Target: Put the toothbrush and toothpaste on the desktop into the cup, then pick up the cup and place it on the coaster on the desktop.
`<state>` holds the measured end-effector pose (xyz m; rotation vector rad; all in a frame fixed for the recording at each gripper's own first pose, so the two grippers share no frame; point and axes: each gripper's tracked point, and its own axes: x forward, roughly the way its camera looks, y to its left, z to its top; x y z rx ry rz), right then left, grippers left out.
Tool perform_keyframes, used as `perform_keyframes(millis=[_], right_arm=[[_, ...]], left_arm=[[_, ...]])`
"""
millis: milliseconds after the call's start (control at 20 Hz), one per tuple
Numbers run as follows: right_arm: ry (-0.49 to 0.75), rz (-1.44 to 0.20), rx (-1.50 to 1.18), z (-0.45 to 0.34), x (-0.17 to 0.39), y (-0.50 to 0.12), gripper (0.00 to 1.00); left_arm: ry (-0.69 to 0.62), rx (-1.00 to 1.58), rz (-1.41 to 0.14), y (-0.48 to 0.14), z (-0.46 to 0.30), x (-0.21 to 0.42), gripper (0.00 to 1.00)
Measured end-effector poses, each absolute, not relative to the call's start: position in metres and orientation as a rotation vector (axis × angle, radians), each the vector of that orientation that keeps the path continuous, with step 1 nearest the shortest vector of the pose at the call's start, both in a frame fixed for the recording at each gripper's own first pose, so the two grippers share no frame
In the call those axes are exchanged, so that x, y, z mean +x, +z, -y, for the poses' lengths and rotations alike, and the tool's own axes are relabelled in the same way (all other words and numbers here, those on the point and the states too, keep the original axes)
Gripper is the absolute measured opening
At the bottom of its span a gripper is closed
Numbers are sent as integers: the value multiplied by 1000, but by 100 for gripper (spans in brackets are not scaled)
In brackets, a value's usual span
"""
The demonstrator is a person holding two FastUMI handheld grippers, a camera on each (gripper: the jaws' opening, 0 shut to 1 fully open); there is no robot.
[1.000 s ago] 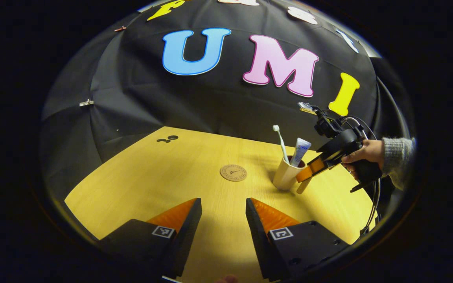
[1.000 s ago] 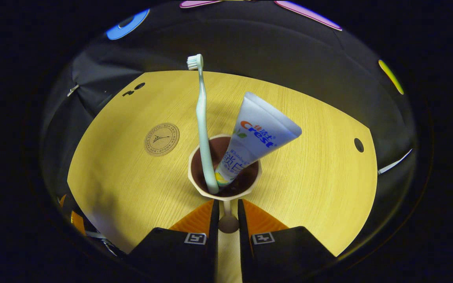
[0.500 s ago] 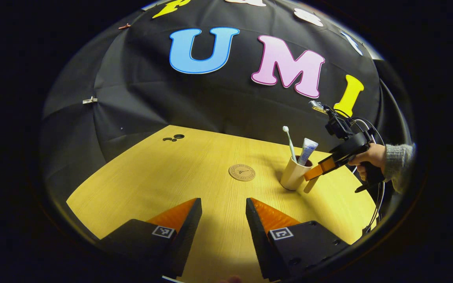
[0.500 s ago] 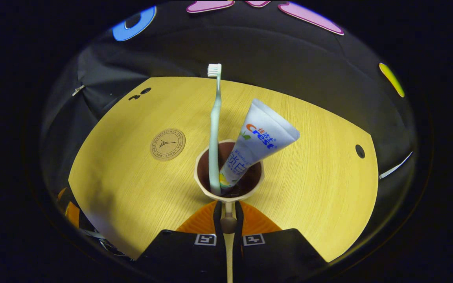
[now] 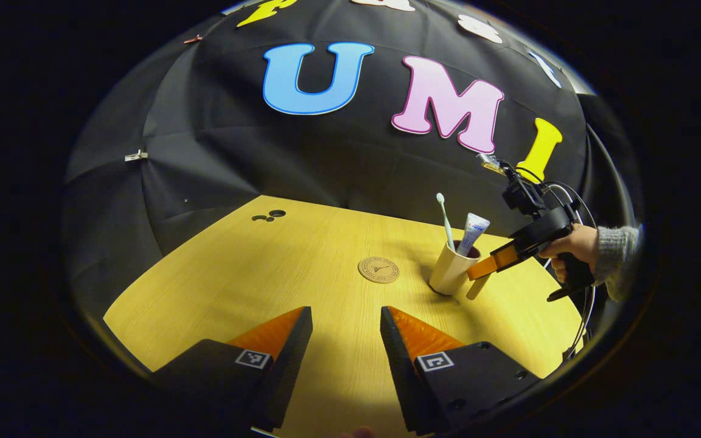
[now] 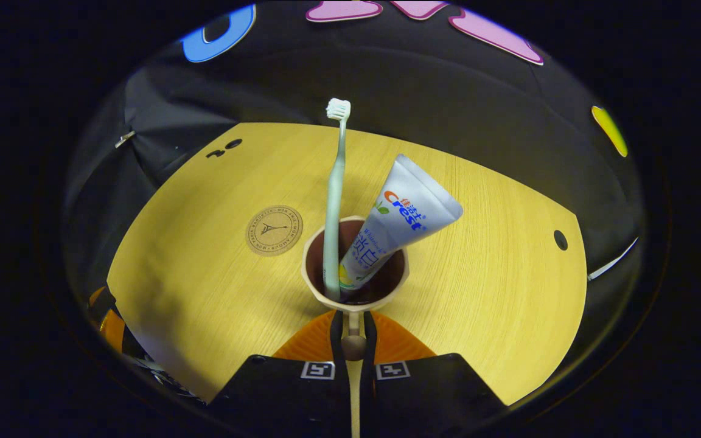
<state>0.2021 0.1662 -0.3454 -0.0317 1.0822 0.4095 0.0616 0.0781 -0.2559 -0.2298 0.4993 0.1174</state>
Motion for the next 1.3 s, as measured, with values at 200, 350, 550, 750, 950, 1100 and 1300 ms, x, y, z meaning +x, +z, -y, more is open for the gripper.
perform_keyframes(millis=[200,350,550,750,950,1100,1300], right_arm=[[425,-1053,-24,-189,216,-335,10],[455,-1045,-25,-215,228,-331,10],[502,-1042,-39,-257,240,-332,10],[540,-1045,-57,-286,248,-334,9],[558,-1055,-67,-307,250,-339,10],[563,-1073,-92,-312,247,-347,10],[546,-1076,-86,-310,248,-346,14]], left_arm=[[124,-237,-498,-256,-86,62,73],[126,-235,-498,-256,-94,60,73],[142,-240,-508,-259,-110,55,73],[171,-258,-517,-257,-115,43,73],[190,-273,-518,-249,-114,33,73],[193,-275,-518,-245,-108,33,73],[193,-284,-518,-245,-109,34,73]])
